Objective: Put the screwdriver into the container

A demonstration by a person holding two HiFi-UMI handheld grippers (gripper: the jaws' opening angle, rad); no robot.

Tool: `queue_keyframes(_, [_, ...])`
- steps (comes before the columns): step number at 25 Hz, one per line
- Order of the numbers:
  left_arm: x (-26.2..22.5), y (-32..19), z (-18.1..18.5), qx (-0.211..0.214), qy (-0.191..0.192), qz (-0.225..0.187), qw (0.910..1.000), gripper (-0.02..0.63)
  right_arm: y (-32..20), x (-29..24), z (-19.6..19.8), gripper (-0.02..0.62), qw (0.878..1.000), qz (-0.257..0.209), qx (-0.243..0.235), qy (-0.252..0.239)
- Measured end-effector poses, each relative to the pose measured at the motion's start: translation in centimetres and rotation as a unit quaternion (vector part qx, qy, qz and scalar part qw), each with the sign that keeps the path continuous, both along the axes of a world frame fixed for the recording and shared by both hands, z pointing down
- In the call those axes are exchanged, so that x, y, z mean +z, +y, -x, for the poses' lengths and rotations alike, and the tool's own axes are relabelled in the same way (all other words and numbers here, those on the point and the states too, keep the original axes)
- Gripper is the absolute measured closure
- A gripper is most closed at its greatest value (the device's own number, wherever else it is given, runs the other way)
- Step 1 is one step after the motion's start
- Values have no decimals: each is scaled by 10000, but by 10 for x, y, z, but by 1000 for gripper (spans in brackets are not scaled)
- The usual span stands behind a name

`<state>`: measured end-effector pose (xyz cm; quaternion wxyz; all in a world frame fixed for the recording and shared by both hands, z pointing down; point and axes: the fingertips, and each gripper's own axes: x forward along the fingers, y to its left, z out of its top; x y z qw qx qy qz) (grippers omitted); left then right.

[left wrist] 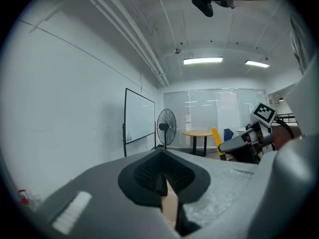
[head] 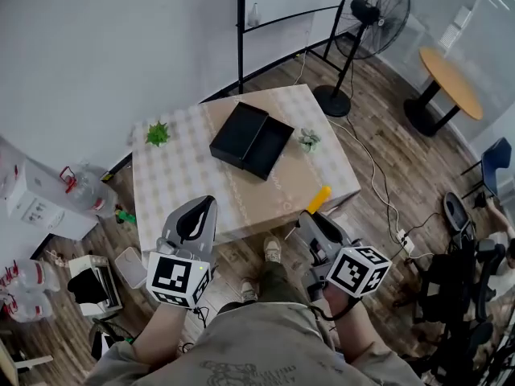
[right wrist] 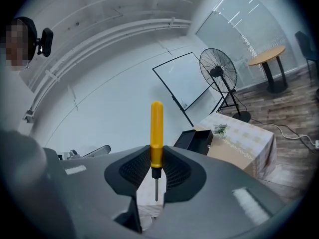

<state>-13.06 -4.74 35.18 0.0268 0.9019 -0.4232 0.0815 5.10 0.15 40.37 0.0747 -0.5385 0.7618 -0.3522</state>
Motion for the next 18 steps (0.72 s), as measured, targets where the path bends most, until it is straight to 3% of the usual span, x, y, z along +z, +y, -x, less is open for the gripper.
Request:
queue_keyframes(10, [14,-70,-12,-180,-105,132,9997,606,-82,23,-11,495,9994,226,-196,-179])
queue_keyframes(18, [31,-140,-37,-404,-247,351,9983,606,-165,54,-24,495,9950,708,-488,-499])
